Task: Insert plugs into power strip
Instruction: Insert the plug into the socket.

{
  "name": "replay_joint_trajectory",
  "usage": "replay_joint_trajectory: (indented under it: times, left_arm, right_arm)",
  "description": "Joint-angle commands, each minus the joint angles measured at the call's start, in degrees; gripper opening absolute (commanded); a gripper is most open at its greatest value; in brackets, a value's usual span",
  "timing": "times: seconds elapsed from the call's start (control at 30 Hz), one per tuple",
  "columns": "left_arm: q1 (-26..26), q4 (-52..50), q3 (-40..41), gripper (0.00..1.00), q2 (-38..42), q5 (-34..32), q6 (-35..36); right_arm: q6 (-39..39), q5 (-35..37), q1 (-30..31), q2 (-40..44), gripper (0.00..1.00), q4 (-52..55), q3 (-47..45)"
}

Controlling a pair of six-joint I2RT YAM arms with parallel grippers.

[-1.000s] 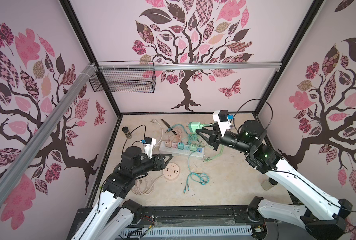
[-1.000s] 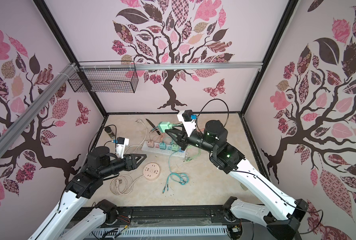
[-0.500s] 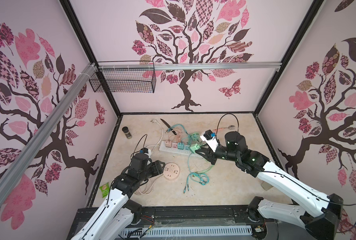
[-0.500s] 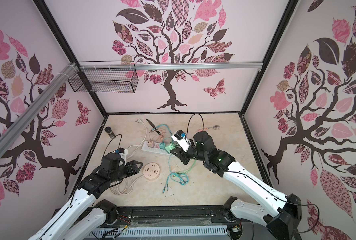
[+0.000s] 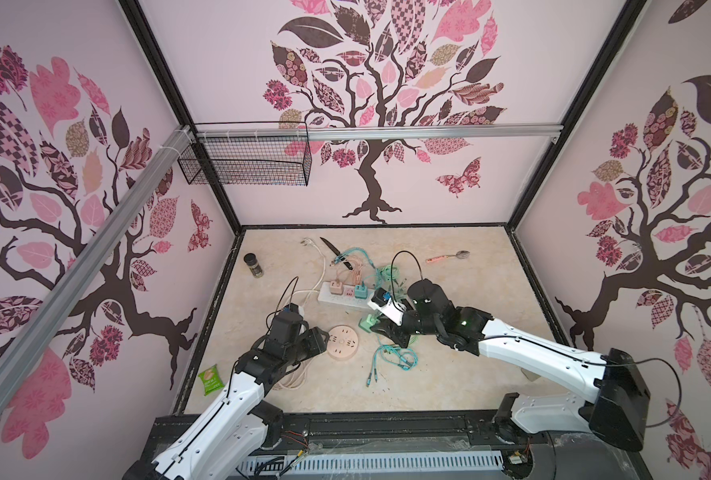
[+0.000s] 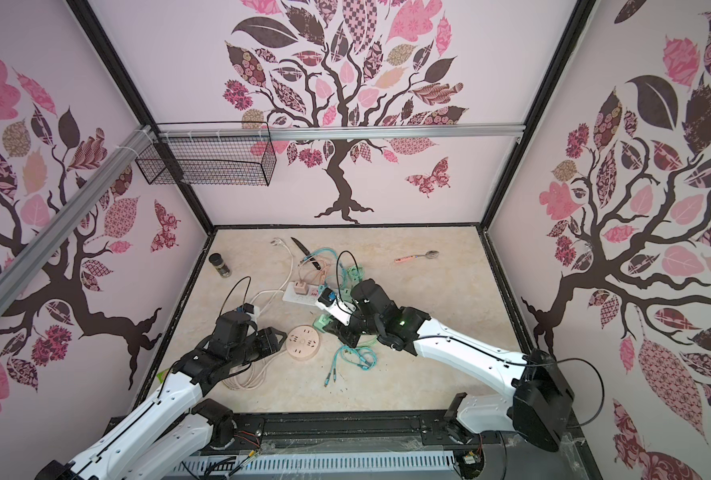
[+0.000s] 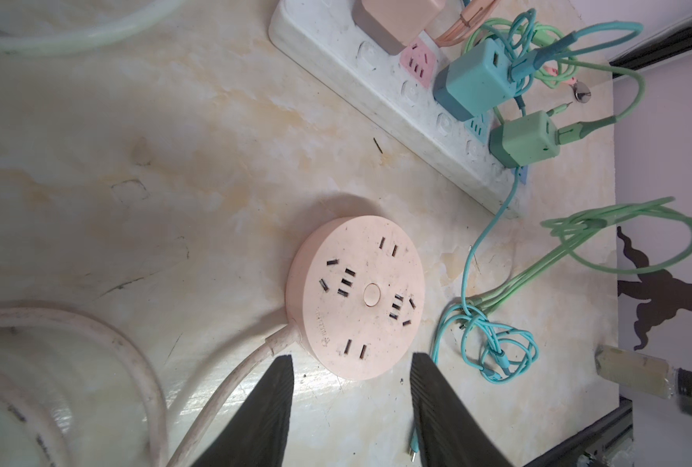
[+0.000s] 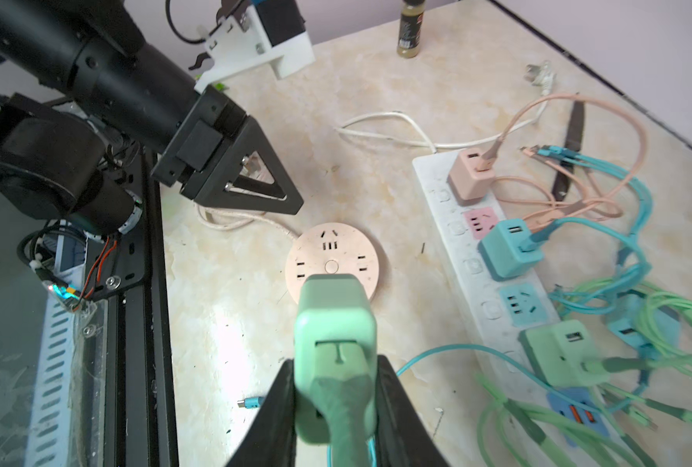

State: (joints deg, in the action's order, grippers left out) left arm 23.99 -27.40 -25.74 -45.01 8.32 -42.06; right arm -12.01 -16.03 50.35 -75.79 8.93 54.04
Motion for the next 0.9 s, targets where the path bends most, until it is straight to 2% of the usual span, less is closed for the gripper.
replay_joint_trajectory:
  times: [0.0, 0.2, 0.6, 0.87]
  left_arm:
    - [-0.17, 2.93, 2.19, 0.47, 0.1, -0.43, -0.04]
    - [-0.18, 5.34, 5.11, 0.41, -0.24, -1.24, -0.65]
    - [-0.37, 10.34, 7.0, 0.37, -3.86, -0.29, -0.85]
    - [-0.35, 13.28, 7.89, 0.35, -6.32, 0.74, -1.0]
  right_arm:
    - [-1.1, -0.44, -0.25, -3.14, 0.11, -3.77, 2.17]
    - [-2.89, 0.09, 0.28, -9.42, 0.1, -4.53, 4.7]
    - [-7.27, 2.35, 0.93, -20.84, 0.08, -2.2, 10.66]
    - [-9.21, 3.44, 1.46, -25.51, 0.08, -0.81, 13.25]
